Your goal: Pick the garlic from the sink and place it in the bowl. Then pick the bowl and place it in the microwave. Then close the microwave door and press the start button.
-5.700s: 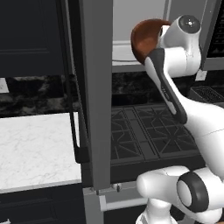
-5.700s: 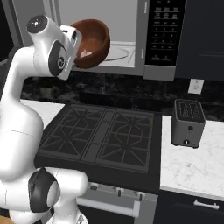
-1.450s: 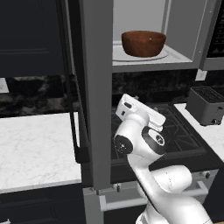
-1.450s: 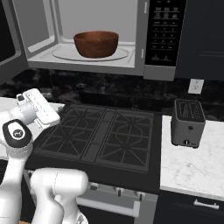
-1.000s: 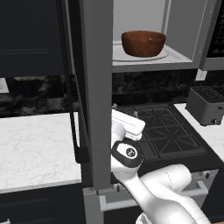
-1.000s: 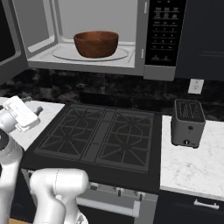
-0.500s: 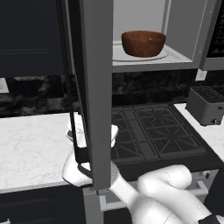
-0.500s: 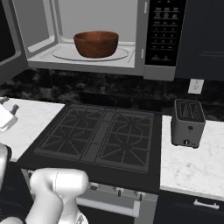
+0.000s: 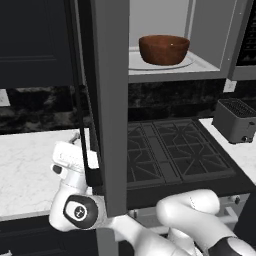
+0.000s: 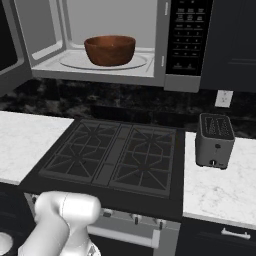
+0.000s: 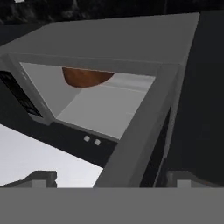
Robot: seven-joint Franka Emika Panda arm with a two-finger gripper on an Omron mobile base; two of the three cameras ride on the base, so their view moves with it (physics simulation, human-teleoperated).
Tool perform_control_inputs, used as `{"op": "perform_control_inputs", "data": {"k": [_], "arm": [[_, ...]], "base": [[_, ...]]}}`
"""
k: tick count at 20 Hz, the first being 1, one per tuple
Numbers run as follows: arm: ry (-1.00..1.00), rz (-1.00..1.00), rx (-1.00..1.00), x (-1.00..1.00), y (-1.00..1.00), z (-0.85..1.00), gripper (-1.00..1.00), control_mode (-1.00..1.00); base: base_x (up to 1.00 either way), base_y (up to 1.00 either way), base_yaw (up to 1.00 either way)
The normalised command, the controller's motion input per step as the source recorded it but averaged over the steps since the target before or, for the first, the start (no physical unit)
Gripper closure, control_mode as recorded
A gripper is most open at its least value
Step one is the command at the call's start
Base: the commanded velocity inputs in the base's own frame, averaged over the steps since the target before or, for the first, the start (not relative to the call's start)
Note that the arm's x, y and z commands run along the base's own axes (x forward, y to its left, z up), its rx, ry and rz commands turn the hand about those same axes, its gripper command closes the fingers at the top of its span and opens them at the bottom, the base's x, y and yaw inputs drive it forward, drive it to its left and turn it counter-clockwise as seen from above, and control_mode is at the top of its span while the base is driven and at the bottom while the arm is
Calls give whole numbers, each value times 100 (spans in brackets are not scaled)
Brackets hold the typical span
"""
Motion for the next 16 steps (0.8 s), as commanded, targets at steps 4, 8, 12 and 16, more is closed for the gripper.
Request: {"op": "perform_control_inputs", "data": {"k": [4,8,12,16], "arm": [[-23,0,7,-25,45,28,-100,-100],[-25,0,7,-24,32,18,-100,-100],[-25,-8,10,-52,2,26,-100,-100],[-18,-4,15,-17,0,62,-100,-100]], "base": [[0,0,0],[0,0,0],[0,0,0],[0,0,0]]}}
